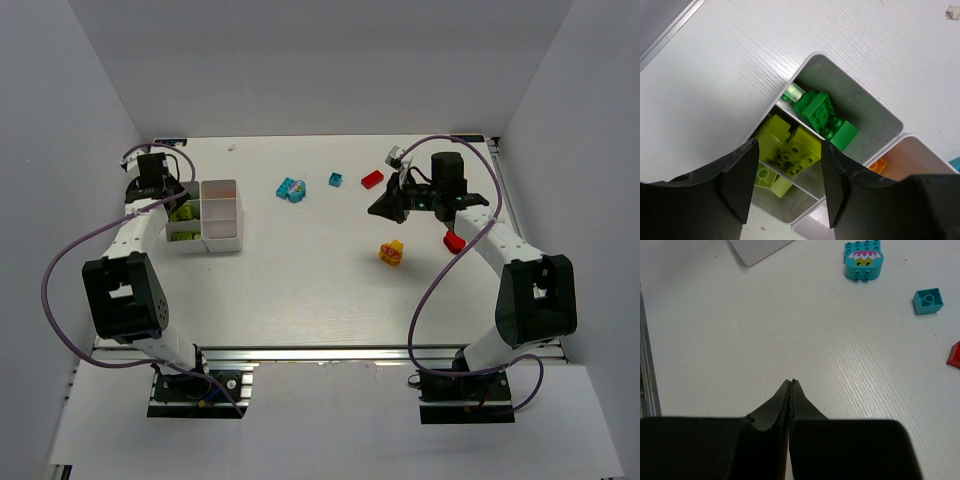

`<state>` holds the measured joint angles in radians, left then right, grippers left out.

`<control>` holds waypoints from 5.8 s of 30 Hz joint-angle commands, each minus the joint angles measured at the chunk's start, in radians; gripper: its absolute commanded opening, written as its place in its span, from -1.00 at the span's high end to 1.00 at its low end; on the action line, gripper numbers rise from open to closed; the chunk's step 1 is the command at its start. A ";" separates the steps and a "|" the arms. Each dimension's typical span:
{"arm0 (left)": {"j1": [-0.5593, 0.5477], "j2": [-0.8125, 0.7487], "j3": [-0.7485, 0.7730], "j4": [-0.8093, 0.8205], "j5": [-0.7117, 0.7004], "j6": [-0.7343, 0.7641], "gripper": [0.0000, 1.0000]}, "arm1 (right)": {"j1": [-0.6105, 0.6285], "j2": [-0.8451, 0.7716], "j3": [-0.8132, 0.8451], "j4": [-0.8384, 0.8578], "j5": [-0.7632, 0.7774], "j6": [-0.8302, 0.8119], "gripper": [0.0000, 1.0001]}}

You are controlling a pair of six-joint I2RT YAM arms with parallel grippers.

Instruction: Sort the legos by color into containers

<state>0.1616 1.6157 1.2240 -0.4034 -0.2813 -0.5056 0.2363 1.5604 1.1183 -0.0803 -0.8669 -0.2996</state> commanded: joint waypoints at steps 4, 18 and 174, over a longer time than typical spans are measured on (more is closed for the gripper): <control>0.006 -0.053 0.006 0.011 -0.003 -0.001 -0.24 | 0.003 -0.037 0.029 -0.019 -0.020 -0.036 0.93; 0.009 -0.410 -0.188 0.129 0.183 -0.073 -0.96 | -0.083 0.084 0.193 -0.215 0.434 -0.130 -0.72; -0.237 0.050 0.233 -0.420 -0.033 -0.686 -0.17 | 0.239 -0.086 0.015 -0.110 0.336 -0.257 1.00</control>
<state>-0.0803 1.6909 1.4475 -0.8360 -0.3187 -1.1801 0.4828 1.5166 1.1229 -0.2070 -0.5030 -0.5564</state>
